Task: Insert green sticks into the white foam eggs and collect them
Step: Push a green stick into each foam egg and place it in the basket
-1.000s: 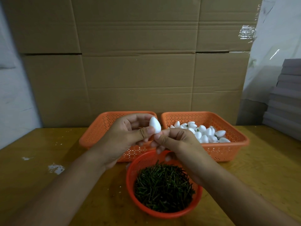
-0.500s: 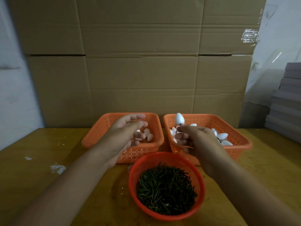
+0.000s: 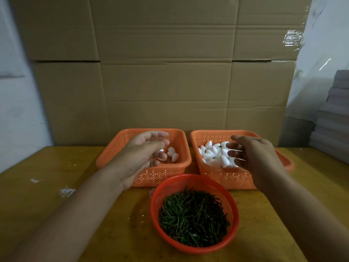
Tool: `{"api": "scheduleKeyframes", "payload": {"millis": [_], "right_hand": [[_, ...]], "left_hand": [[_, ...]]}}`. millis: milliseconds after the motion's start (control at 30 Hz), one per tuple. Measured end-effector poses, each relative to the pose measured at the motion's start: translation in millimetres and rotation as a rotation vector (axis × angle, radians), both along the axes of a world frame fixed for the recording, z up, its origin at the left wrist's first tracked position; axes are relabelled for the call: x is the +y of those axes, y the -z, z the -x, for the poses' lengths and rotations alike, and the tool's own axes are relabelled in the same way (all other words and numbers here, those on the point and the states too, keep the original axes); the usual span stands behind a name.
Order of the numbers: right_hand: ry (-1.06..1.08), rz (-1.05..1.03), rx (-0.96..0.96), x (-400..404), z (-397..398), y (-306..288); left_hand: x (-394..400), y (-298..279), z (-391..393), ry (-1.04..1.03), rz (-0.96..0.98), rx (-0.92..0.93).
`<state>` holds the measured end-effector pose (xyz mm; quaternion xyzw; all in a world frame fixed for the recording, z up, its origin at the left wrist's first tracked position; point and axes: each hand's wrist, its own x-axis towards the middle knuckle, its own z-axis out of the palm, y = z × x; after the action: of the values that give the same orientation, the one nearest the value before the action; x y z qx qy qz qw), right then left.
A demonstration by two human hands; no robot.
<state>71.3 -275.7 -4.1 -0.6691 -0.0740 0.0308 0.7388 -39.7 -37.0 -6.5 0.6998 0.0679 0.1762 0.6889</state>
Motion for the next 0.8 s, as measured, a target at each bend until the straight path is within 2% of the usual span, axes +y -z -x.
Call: {"api": "scheduleKeyframes", "payload": {"millis": [133,200,300,400,467,533,633,800], "right_hand": [[-0.146,0.067,-0.038,2.3,8.5,-3.1],[-0.295,0.191,-0.075,4.2,15.4,-3.8],[-0.558,0.489,-0.169,9.5,26.6,-0.4],[-0.795,0.866,-0.415,14.5,36.7,4.6],[-0.893,1.098,-0.583,19.0,43.6,8.5],[-0.941,1.242,-0.657,23.3,49.0,14.0],[-1.011,1.349,-0.643,27.9,52.8,21.8],[-1.049,1.386,-0.627,28.6,53.5,22.2]], "left_hand": [[7.5,-0.4,-2.8,-0.041,-0.013,-0.03],[12.5,-1.2,-4.0,-0.076,-0.02,-0.04],[23.3,-2.2,-6.1,-0.163,-0.07,-0.049],[40.2,-1.4,-8.1,-0.289,-0.212,-0.042],[53.4,0.4,-10.2,-0.35,-0.307,-0.035],[66.2,3.9,-14.7,-0.379,-0.409,-0.001],[81.5,11.9,-29.4,-0.343,-0.579,0.111],[101.5,15.0,-63.8,-0.192,-0.958,0.328]]}}
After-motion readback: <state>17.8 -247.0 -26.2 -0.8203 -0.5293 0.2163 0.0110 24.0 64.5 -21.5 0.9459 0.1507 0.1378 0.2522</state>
